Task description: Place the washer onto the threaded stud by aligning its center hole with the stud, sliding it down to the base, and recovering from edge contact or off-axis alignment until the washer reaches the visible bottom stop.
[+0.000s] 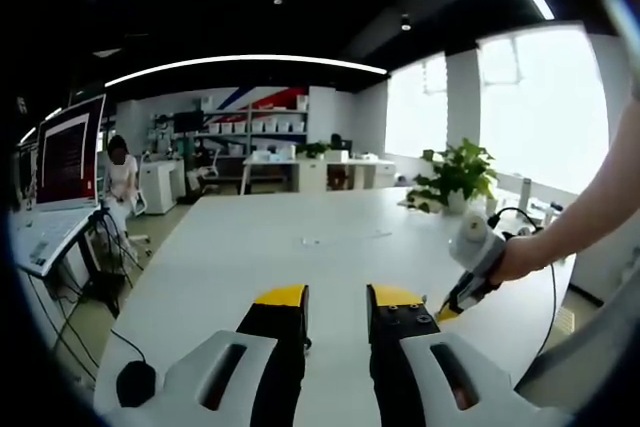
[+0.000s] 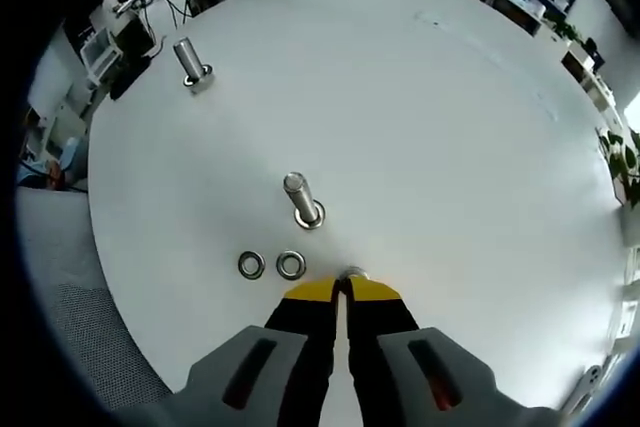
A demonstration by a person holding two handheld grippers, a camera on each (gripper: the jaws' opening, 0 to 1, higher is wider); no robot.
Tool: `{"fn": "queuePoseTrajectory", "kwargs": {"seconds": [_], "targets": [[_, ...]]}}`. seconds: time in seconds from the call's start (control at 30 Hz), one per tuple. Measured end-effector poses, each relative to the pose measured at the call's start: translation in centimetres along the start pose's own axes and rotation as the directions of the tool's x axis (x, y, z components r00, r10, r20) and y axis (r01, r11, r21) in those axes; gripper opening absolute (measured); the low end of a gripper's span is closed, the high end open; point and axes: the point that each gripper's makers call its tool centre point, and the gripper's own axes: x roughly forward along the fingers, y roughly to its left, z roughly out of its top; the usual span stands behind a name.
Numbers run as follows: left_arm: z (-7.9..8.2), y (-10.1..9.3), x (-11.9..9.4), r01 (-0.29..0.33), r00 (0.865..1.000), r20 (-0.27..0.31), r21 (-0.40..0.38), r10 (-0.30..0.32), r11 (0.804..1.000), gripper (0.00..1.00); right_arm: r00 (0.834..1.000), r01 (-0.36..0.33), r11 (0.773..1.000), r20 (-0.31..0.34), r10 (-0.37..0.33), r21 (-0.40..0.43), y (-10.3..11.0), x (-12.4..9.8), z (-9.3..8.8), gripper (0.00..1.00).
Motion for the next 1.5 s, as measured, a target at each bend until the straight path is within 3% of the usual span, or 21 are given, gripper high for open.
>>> {"fn": "queuePoseTrajectory", "kwargs": {"seconds": [0.1, 1.0, 1.33, 1.5], "targets": [[0.0, 0.1, 0.1, -0.002, 1.0, 0.002, -0.003, 0.002, 1.0, 0.21, 1.0, 0.004, 0.999, 0.007, -0.005, 0.048, -0.2, 0.0, 0.0, 0.04], [-0.1, 0.2, 0.1, -0.003, 1.0, -0.004, -0.01, 0.003, 1.0, 0.21, 0.999, 0.033, 0.999, 0.04, -0.033, 0.002, 0.1, -1.2, 0.6, 0.03], [-0.1, 0.1, 0.1, 0.001, 1.0, -0.004, -0.009, -0.001, 1.0, 0.21, 0.993, 0.057, 0.998, 0.102, -0.054, -0.022, 0.3, -2.7, 1.7, 0.04], [-0.2, 0.0, 0.1, 0.003, 1.0, -0.005, -0.01, -0.003, 1.0, 0.21, 0.987, 0.078, 0.994, 0.144, -0.066, -0.08, 1.0, -3.5, 2.6, 0.04]]}}
